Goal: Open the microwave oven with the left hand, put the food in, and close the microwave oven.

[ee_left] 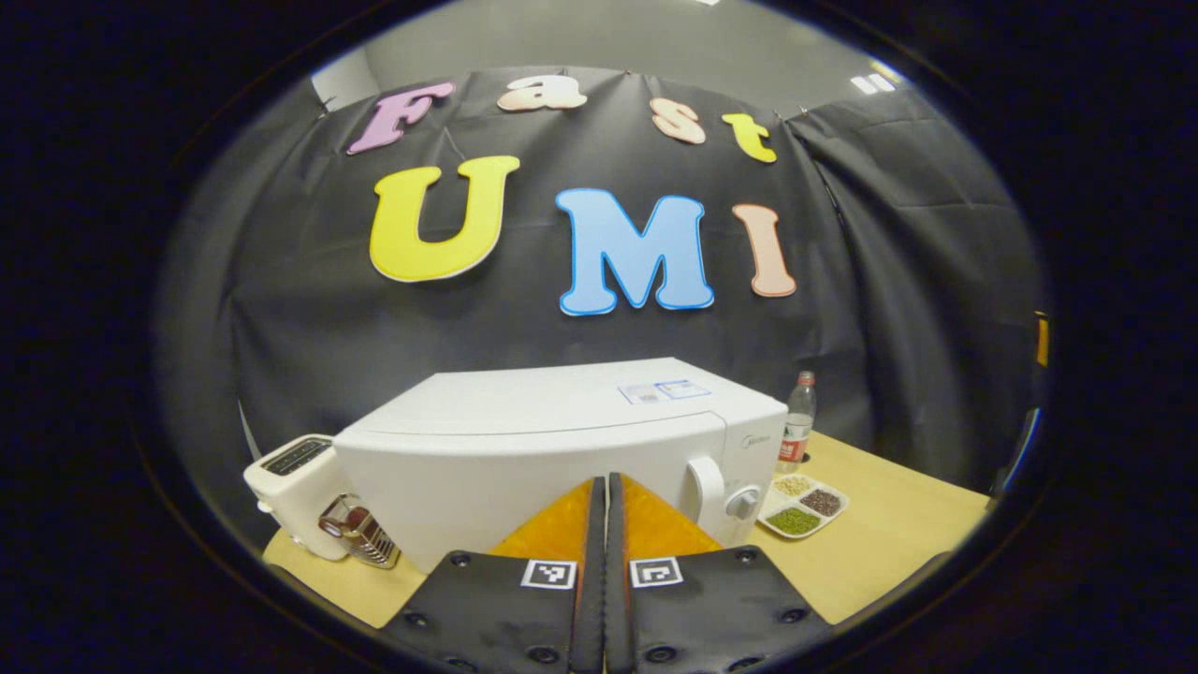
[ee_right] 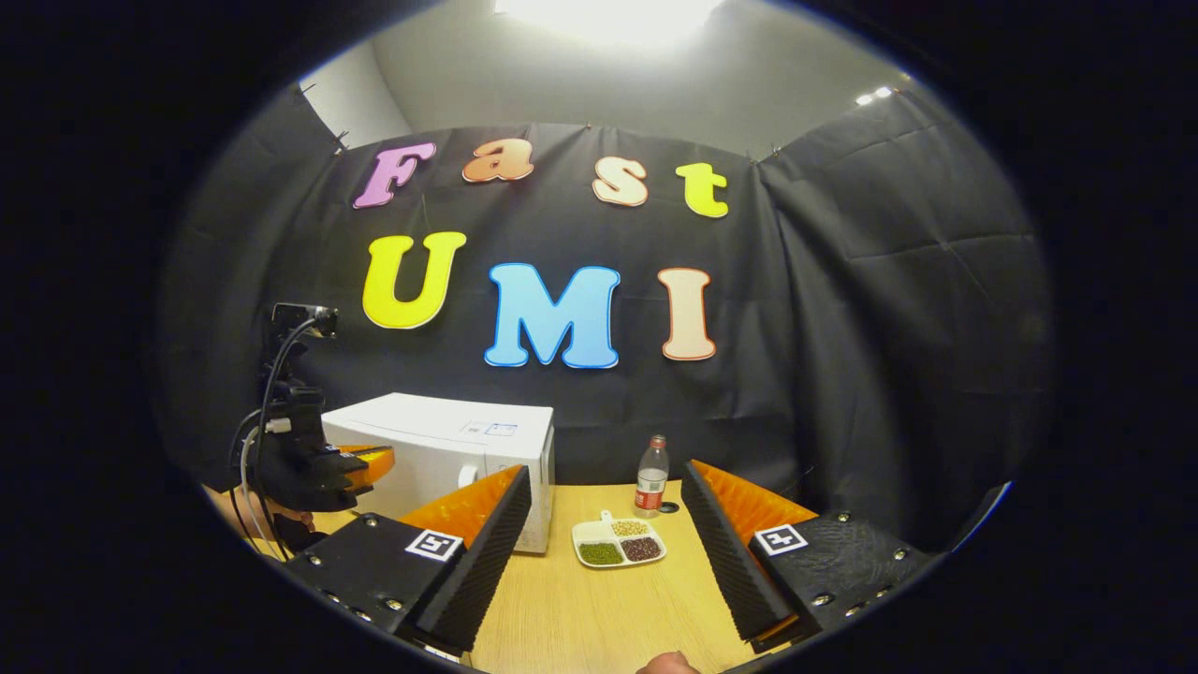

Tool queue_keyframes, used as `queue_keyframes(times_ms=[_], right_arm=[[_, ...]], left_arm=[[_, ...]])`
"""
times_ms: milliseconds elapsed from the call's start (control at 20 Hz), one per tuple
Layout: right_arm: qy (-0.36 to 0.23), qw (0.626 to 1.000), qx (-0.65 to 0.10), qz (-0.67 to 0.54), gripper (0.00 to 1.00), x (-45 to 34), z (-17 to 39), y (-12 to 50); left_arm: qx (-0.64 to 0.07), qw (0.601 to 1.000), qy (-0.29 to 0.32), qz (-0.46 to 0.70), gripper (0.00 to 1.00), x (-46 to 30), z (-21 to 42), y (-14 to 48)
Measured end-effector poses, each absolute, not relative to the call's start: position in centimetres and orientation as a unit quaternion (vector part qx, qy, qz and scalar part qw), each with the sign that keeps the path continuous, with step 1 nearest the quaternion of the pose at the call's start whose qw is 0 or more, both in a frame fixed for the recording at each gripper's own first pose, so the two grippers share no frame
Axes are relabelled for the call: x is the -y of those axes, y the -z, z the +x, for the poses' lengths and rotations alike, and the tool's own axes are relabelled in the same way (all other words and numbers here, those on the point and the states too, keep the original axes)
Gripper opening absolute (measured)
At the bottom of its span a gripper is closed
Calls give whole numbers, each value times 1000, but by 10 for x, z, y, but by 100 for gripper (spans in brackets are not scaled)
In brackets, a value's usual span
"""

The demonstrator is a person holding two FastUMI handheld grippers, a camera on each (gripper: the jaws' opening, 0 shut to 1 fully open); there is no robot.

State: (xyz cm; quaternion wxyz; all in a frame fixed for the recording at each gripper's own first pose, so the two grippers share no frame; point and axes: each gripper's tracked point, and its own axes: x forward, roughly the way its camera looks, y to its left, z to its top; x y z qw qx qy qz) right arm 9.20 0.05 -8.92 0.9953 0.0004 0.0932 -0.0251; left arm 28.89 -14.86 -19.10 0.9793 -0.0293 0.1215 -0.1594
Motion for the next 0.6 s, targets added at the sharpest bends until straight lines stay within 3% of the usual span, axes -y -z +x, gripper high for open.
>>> queue_keyframes(times_ms=[600], right_arm=[[-53,997,-56,29,98,-5,24,55]], left_arm=[[-69,994,84,-29,7,84,144,96]])
